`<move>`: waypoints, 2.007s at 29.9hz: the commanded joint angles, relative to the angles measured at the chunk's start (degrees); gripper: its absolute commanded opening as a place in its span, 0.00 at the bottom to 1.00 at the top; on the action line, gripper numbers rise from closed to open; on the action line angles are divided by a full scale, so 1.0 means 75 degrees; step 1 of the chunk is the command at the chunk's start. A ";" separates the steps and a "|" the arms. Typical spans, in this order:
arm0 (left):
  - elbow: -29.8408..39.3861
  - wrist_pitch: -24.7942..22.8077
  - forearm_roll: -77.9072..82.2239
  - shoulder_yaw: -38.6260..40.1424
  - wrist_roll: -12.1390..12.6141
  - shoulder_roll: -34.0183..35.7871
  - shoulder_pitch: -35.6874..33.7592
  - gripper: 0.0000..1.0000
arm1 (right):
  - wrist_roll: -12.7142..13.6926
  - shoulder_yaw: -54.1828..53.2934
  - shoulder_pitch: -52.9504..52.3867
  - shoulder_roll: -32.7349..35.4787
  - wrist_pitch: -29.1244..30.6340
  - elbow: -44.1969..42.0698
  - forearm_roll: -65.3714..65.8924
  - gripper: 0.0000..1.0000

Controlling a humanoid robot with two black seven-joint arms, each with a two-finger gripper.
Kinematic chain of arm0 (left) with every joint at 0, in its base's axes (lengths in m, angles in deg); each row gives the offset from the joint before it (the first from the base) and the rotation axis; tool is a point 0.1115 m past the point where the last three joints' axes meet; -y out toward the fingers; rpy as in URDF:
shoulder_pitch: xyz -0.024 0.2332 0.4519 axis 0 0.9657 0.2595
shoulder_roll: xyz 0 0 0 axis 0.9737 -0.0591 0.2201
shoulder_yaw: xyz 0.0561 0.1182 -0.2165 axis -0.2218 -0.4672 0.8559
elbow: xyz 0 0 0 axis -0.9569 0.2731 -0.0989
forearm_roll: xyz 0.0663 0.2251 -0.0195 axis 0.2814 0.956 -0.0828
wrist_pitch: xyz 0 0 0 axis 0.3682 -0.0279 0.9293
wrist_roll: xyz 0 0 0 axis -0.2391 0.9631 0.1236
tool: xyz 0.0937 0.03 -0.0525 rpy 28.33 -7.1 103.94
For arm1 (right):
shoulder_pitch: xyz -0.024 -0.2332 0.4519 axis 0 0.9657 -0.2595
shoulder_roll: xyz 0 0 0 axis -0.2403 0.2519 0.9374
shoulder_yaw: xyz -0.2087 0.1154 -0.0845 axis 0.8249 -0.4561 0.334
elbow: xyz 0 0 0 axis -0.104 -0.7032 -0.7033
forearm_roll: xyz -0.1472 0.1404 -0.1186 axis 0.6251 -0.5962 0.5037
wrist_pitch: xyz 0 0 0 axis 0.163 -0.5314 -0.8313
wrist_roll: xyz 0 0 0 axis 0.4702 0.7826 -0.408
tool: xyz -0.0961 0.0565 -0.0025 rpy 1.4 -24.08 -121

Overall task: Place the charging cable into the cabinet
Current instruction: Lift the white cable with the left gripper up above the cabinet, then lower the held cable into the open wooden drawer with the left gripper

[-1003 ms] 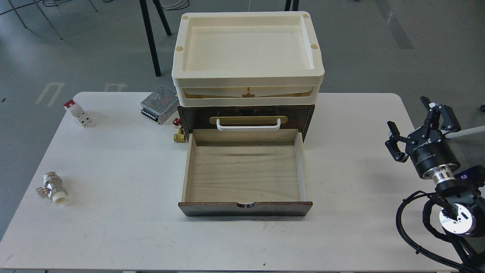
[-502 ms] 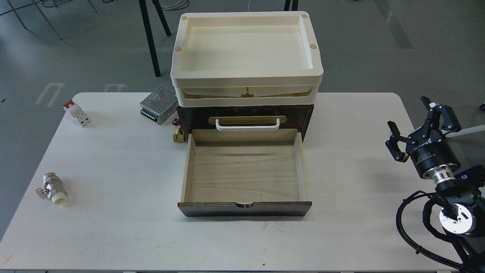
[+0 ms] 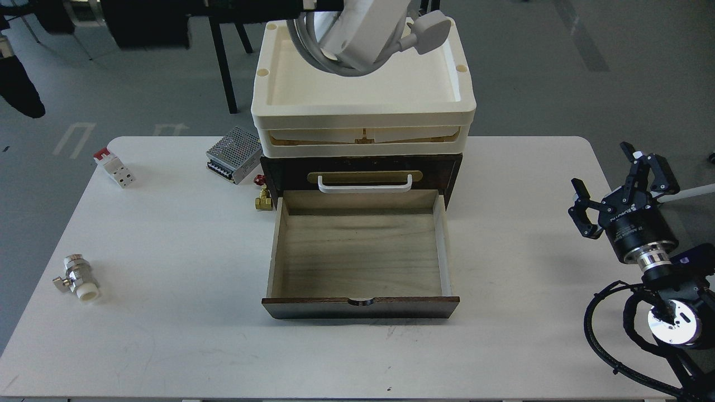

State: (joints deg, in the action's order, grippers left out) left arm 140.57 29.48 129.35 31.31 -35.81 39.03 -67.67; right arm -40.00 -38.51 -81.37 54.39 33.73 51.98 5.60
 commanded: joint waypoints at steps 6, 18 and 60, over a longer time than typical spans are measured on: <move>0.0321 0.0001 0.0979 -0.0131 0.0000 -0.0396 0.1179 0.05 | -0.0009 0.0000 0.0000 0.0000 0.0000 0.0000 0.0000 0.99; 0.0321 0.0001 0.1952 -0.0142 0.0000 -0.0771 0.2609 0.06 | 0.0002 0.0000 -0.0012 0.0000 0.0000 -0.0070 0.0000 0.99; -0.3417 0.0008 0.3113 -0.0588 0.0000 -0.3302 0.4075 0.21 | 0.0002 0.0000 -0.0012 0.0000 0.0012 -0.0070 0.0000 0.99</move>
State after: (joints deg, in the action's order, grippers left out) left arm 116.56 29.49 152.70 26.93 -35.81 15.28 -37.09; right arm -39.99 -38.51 -81.46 54.40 33.82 51.46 5.55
